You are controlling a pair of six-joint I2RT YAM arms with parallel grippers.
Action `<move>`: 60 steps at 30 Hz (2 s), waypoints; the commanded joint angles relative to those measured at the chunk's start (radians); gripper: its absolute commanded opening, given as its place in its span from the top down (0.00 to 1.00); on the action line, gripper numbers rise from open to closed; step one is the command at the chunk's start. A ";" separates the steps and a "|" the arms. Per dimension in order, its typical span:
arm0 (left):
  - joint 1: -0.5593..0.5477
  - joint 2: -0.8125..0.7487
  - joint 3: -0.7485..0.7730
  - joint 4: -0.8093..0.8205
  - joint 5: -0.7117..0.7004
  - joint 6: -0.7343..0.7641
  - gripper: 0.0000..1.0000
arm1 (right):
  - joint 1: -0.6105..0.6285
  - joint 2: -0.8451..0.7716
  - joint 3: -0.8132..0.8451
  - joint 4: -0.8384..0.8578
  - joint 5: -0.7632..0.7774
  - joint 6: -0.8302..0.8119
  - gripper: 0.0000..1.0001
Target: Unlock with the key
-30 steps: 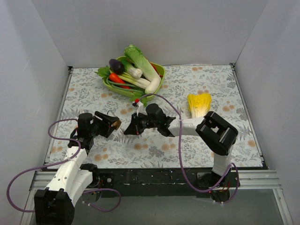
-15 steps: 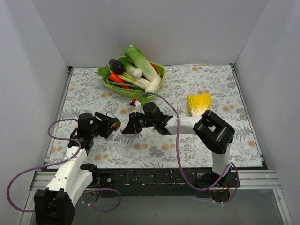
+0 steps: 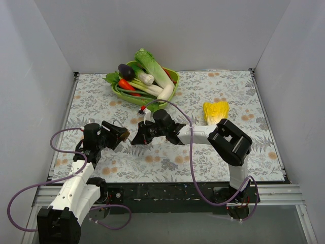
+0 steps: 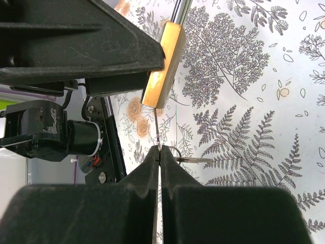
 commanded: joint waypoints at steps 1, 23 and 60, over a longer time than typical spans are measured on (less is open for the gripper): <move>-0.007 -0.036 0.011 0.045 0.015 0.027 1.00 | -0.016 0.023 0.056 -0.025 0.017 -0.009 0.99; -0.044 -0.019 0.019 0.045 -0.054 0.074 1.00 | -0.022 0.065 0.171 -0.082 0.040 0.005 0.99; -0.174 -0.030 -0.024 0.085 -0.155 0.032 1.00 | -0.038 0.129 0.273 -0.059 0.079 0.079 0.99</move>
